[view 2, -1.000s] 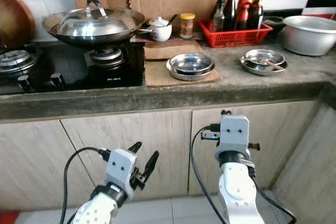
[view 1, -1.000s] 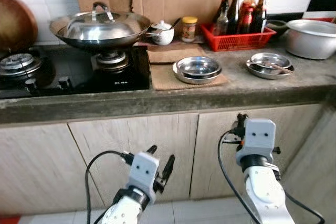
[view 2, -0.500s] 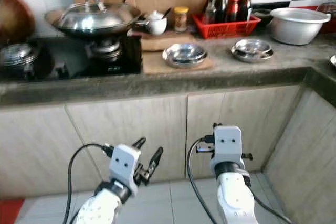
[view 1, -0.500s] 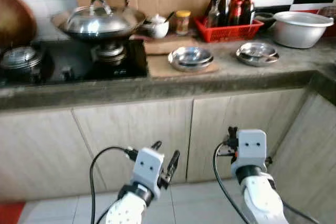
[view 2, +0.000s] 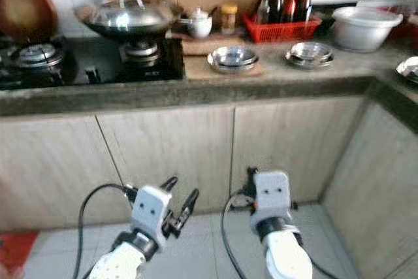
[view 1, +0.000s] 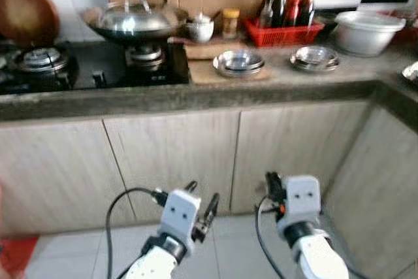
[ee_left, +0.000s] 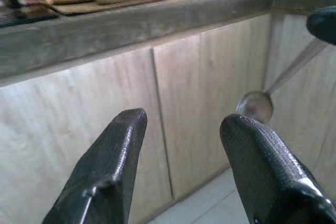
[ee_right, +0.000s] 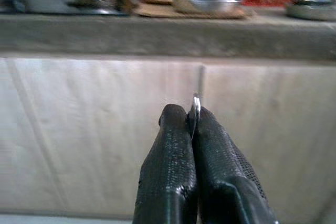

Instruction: Kitchen organization

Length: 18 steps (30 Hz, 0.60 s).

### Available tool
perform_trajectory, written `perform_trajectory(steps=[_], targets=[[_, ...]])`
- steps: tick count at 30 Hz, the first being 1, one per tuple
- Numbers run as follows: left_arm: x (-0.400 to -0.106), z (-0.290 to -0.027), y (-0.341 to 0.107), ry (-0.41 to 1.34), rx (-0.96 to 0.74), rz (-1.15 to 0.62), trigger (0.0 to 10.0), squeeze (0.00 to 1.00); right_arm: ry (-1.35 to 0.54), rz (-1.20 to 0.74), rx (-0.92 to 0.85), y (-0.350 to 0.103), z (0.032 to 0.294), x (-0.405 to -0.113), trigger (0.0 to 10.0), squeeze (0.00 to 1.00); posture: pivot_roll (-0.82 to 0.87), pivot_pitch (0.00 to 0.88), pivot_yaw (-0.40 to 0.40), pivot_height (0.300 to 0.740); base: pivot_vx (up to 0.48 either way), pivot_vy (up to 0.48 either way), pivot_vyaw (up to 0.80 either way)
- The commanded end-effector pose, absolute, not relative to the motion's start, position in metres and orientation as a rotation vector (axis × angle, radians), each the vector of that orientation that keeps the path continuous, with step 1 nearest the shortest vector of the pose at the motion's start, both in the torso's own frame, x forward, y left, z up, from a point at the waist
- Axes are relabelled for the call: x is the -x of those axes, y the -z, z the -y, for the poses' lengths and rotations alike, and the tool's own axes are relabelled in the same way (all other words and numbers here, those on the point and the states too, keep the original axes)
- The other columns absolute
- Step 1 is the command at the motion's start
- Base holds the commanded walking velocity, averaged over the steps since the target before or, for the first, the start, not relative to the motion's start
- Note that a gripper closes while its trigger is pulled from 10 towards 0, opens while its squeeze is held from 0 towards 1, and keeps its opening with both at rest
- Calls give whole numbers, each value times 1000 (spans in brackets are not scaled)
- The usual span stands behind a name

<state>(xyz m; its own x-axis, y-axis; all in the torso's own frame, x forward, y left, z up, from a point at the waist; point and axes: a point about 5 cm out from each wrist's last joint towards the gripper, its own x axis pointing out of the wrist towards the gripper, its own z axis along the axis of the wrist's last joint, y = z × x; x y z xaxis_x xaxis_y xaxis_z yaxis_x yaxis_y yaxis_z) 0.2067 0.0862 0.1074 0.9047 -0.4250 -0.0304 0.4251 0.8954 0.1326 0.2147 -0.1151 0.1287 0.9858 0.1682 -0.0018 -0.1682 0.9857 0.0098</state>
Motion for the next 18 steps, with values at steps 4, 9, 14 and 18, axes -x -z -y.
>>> perform_trajectory(steps=[4, 9, 14, 18], targets=[[-206, -83, -112, 456, -121, 2, 10000, 0, -175, 5, -2, -129, 115, -210, 10000, 0, 34, 0, -10, 740, -284, 0, 0], [-205, -82, -113, 462, -111, 1, 10000, 0, -155, 0, -5, -127, 117, -208, 10000, 0, 29, 0, -8, 740, -279, 0, 0], [-204, -81, -111, 469, -110, -4, 10000, 0, -148, 0, -9, -126, 118, -207, 10000, 0, 24, 0, -4, 740, -276, 0, 0], [-204, -81, -111, 471, -107, -8, 10000, 0, -130, -3, -2, -126, 120, -206, 10000, 0, 24, 0, -4, 740, -278, 0, 0]])
